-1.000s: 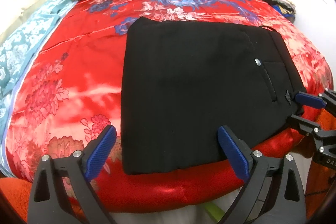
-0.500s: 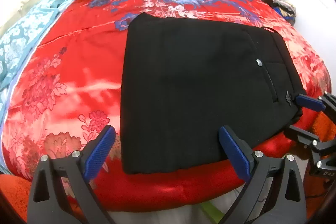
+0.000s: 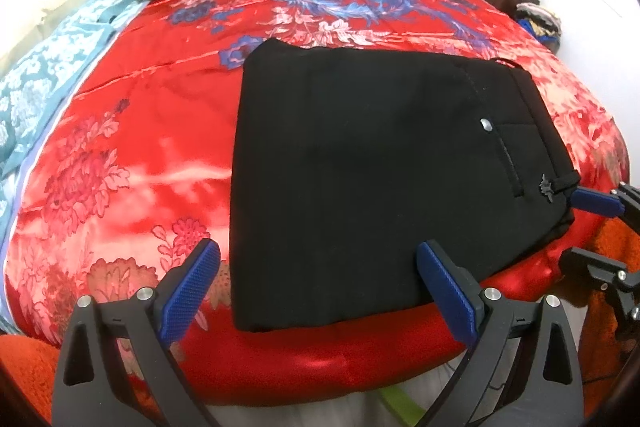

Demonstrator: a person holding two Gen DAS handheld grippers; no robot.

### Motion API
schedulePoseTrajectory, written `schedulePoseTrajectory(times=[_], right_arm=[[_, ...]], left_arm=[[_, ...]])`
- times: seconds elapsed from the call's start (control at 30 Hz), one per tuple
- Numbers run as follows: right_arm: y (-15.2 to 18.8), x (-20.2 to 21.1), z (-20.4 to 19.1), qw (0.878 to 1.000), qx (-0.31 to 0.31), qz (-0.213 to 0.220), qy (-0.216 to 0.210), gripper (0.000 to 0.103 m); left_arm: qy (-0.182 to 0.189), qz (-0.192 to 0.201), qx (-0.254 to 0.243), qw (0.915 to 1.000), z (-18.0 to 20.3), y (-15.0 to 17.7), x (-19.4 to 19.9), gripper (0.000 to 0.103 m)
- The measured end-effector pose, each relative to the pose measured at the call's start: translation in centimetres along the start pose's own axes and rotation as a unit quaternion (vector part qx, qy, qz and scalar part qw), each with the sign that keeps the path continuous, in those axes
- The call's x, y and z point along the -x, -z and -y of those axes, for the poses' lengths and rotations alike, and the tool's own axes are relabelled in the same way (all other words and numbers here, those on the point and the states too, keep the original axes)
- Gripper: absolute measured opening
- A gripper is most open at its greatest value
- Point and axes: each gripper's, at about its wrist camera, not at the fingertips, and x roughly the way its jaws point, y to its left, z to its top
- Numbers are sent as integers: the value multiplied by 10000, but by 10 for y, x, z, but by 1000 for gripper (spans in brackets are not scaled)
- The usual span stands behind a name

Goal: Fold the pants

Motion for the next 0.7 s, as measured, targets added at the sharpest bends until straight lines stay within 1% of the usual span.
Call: schedulePoseTrajectory(times=[0.5, 0.57, 0.63, 0.67, 0.7], right_arm=[[-4, 0, -2, 9999, 68, 86, 37, 75], [-8, 6, 2, 9998, 39, 189, 14, 75], [-15, 20, 17, 9990, -106, 427, 64, 76], [-19, 31, 32, 9975, -268, 624, 182, 81], [-21, 38, 45, 9961, -404, 743, 252, 89]], left_arm=[[36, -3, -6, 10000, 0, -2, 2, 99], [99, 5, -19, 9999, -5, -6, 5, 99], [236, 159, 93, 9996, -23, -15, 16, 99], [331, 279, 312, 9986, -40, -20, 22, 99], [510, 327, 570, 9965, -58, -25, 24, 99]])
